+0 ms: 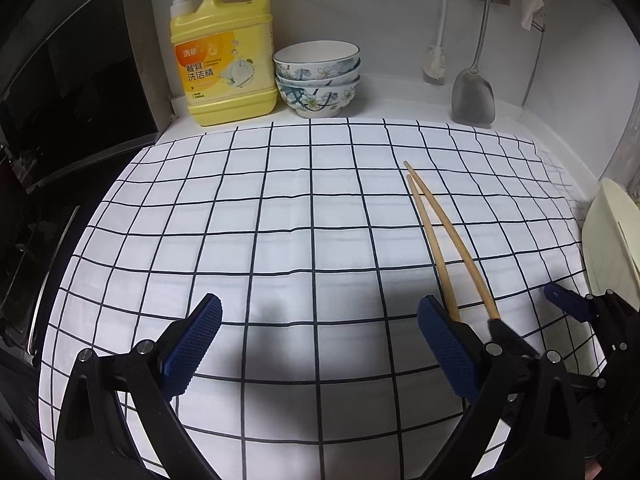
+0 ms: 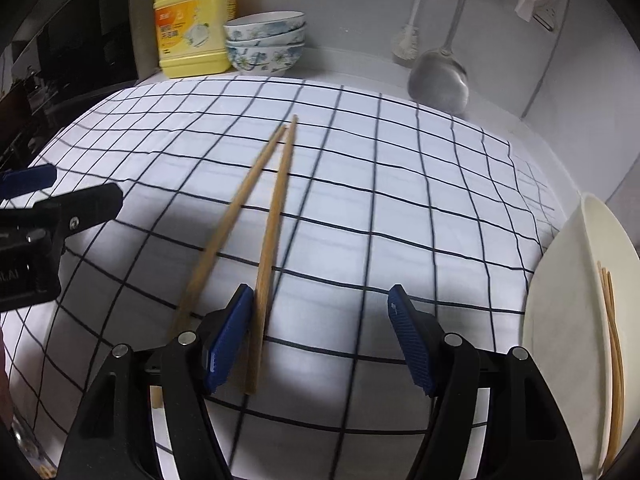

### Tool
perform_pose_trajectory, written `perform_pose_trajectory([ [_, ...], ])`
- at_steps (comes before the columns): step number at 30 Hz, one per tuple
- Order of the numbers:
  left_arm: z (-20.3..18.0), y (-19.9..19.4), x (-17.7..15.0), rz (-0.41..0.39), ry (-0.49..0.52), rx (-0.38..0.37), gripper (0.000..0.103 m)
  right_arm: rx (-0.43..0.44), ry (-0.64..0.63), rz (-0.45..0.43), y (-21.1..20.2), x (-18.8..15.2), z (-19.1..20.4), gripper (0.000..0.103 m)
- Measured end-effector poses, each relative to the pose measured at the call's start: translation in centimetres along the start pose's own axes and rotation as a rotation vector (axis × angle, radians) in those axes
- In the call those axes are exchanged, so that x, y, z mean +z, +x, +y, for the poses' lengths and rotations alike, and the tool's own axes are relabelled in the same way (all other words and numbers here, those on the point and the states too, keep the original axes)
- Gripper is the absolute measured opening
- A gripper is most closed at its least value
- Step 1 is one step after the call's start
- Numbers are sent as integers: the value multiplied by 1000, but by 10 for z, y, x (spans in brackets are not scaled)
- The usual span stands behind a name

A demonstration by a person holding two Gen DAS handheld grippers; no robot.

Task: Organize utensils
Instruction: 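Return both open tools to the last chopsticks on the grid cloth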

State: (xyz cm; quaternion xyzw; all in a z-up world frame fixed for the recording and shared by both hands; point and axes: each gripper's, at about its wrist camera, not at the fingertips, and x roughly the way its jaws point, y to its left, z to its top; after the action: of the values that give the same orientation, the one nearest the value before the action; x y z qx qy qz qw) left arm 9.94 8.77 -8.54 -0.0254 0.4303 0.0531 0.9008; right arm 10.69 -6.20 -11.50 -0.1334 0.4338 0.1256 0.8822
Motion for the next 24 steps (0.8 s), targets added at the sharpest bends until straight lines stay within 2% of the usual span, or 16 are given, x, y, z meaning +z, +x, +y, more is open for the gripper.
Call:
perform_pose_trajectory([
  [7,-17,14,4,21,15,11,96,-47,69,4,4,-1,-29,66],
  [11,-26,21,4,28,37,38,96,2,68,-22,1,0,-33,66],
  [24,-20,44,3,76,8,117,96,31,-5,-33,13,11,-26,66],
])
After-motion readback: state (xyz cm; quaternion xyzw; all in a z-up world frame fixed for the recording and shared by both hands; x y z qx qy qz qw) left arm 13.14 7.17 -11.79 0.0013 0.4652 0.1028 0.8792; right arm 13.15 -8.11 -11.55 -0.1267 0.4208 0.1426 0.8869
